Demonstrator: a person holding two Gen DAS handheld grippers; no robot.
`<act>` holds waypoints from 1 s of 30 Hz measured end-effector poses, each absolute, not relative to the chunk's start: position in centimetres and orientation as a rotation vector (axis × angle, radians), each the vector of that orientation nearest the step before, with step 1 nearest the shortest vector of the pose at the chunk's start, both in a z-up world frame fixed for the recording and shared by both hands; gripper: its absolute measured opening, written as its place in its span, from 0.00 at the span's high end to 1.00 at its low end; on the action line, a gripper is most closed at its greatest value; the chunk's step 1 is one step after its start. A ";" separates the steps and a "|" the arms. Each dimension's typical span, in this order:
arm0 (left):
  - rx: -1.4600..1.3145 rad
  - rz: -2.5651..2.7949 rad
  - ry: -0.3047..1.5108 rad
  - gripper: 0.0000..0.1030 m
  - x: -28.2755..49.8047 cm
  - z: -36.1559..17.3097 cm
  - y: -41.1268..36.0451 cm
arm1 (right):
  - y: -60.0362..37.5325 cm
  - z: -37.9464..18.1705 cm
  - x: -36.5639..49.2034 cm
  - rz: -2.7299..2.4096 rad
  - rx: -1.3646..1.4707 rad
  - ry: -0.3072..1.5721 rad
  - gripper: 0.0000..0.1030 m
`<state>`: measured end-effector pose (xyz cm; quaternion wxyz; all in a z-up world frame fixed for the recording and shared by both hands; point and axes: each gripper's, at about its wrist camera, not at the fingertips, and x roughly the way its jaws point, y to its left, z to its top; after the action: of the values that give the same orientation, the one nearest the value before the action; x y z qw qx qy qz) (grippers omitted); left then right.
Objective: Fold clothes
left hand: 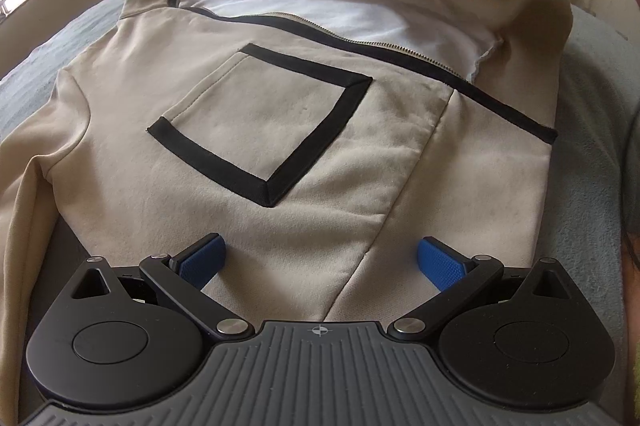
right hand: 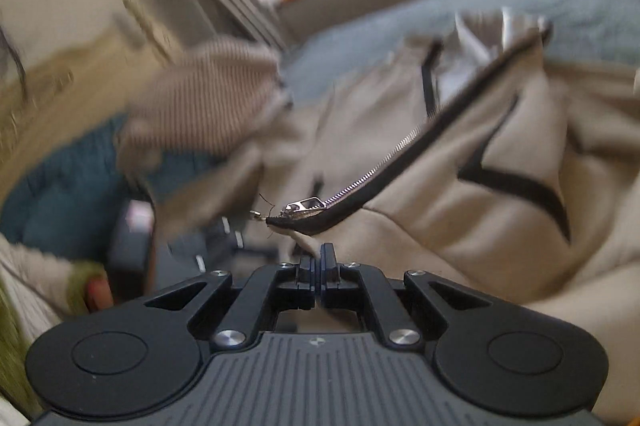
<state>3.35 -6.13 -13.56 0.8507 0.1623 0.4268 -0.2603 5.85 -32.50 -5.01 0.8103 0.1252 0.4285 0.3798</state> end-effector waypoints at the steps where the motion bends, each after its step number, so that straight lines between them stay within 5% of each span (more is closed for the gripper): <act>1: 0.340 -0.549 0.897 0.00 3.3 -13.6 -6.1 | -32.3 -5.4 5.7 0.807 0.244 0.941 0.98; 24: 0.340 -0.550 0.905 0.00 3.5 -13.3 -6.2 | -30.4 -7.6 -0.2 0.764 -0.297 1.072 0.95; 26: 0.338 -0.550 0.907 0.00 3.6 -13.1 -6.1 | -30.5 -7.1 -0.4 0.748 -0.286 1.072 0.87; 28: 0.336 -0.547 0.906 0.00 3.7 -12.8 -6.0 | -30.6 -6.4 -0.6 0.740 -0.269 1.070 0.70; 30: 0.332 -0.534 0.893 0.00 3.9 -12.2 -5.7 | -30.8 -5.6 -0.8 0.732 -0.253 1.067 0.70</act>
<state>3.88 -5.74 -12.21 0.8545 0.1577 0.4248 -0.2540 -0.83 -30.76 -5.65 0.7903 -0.1175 0.4959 0.3403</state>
